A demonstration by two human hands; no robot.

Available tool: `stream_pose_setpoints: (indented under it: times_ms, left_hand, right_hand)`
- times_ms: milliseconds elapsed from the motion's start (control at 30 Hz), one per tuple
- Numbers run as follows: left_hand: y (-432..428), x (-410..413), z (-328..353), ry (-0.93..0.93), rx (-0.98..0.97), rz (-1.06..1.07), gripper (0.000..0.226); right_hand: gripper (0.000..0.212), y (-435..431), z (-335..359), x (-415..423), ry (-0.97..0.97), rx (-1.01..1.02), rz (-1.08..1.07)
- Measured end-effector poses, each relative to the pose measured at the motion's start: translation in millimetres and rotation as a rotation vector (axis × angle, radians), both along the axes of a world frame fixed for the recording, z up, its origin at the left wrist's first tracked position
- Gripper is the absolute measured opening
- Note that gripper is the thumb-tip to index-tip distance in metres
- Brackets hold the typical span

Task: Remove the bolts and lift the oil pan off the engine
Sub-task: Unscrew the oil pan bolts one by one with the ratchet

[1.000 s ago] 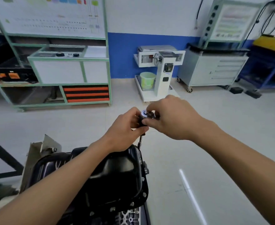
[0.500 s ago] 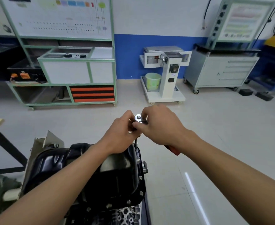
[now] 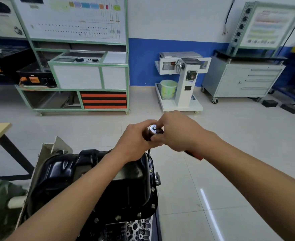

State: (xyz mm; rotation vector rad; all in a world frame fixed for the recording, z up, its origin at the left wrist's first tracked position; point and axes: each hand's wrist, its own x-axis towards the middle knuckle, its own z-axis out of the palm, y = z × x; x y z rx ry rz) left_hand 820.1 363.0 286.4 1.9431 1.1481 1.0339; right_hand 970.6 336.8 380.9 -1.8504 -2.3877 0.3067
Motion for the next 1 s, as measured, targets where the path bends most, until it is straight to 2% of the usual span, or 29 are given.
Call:
stream_pose_setpoints:
  times_ms: [167,233,467,633,733,833,1000]
  left_hand:
    - [1,-3,1,0.045,-0.048,-0.092,0.033]
    - [1,-6,2,0.013,-0.106,-0.110,0.027]
    - [4,-15,9,-0.060,-0.234,-0.189,0.032]
    - [5,-14,6,-0.095,-0.262,-0.130,0.019]
    - [5,-12,5,-0.154,-0.282,-0.095,0.019]
    - [5,-11,5,-0.160,-0.276,-0.061,0.018]
    - [5,-7,5,-0.158,-0.220,0.001,0.016]
  right_hand:
    - [0.005,-2,9,-3,-0.350,0.169,0.171]
    - [0.024,1,5,-3,-0.388,0.188,0.237]
    - [0.054,15,-11,9,-0.229,0.217,0.487]
    - [0.044,23,-17,17,-0.129,0.257,0.502]
    - [0.034,25,-16,33,-0.071,0.277,0.401]
    - [0.019,22,-12,52,-0.097,0.299,0.288]
    - [0.026,-10,-17,64,-0.082,0.253,0.224]
